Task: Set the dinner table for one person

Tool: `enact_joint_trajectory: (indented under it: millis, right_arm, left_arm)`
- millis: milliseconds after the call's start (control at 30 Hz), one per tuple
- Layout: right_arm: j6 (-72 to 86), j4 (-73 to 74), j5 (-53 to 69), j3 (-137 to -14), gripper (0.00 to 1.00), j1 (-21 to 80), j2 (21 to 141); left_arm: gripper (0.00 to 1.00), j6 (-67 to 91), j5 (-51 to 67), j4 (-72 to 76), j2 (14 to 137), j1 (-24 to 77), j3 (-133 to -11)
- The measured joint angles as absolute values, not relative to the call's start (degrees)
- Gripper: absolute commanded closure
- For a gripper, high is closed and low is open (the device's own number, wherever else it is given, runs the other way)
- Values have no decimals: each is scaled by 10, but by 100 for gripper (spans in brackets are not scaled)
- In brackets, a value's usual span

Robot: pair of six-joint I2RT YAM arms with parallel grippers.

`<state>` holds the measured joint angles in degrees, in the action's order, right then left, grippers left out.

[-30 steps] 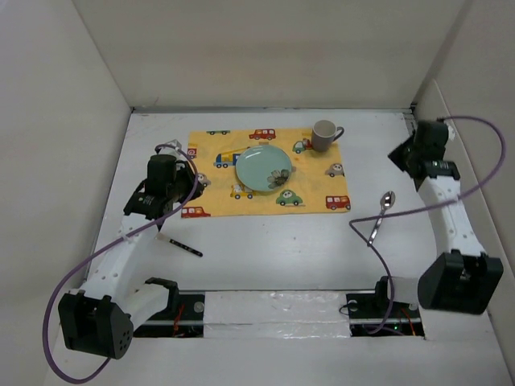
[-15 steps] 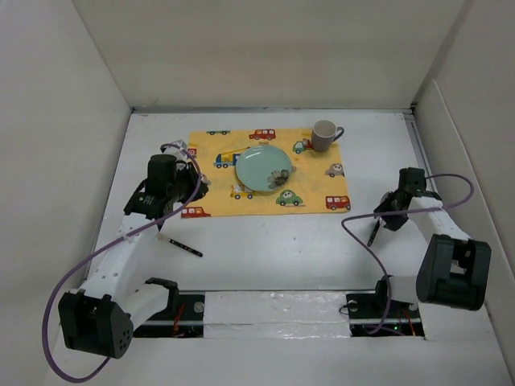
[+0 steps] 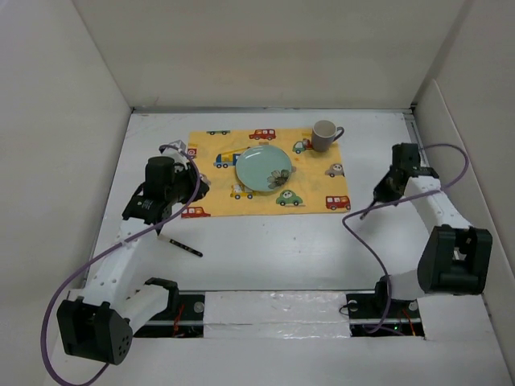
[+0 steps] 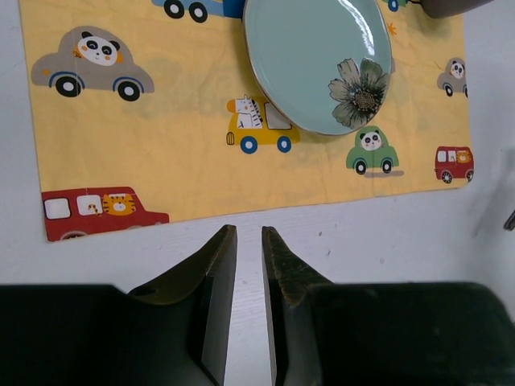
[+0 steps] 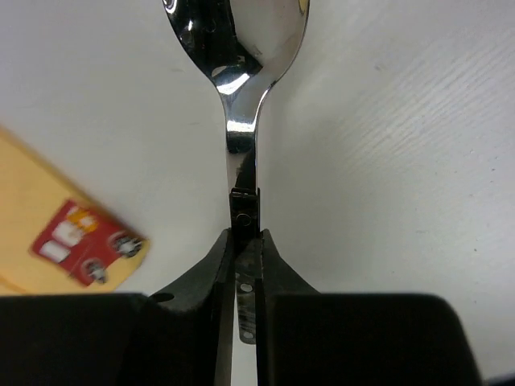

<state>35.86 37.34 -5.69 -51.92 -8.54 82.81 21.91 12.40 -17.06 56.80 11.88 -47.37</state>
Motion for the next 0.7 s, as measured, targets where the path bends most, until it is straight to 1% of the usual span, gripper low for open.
enact_joint_trajectory:
  millis: [100,167,200,233,267,367,400,433,600,633,667,700]
  right_arm:
    - [333,380,-52,-621,100,-21,792]
    - [308,376,-36,-701,100,36,790]
    - [297,373,-22,-745,100,65,799]
    - [285,374,-11,-788,100,91,815]
    - [274,370,3,-822,100,116,833]
    - [246,364,26,-887,100,168,902]
    - [234,362,35,-899,100,179,943]
    - [232,361,39,-901,100,181,955]
    - [216,375,52,-940,100,183,1116]
    - [215,376,52,-944,100,183,1138]
    - [214,381,52,-950,100,183,1158]
    - [212,387,51,-957,100,183,1176]
  left_arm:
    - [83,226,121,-171,568,119,-473]
    - [83,237,116,-172,569,119,-473]
    - [86,245,111,-173,569,119,-473]
    - [90,255,106,-174,572,119,-473]
    - [100,265,102,-175,574,119,-473]
    - [100,299,90,-179,589,116,-478]
    - [100,312,90,-179,594,112,-479]
    - [100,323,89,-179,598,106,-479]
    - [100,366,63,-185,600,93,-478]
    - [100,374,58,-188,597,93,-477]
    - [86,382,54,-195,592,93,-475]
    - [81,389,48,-203,586,93,-475]
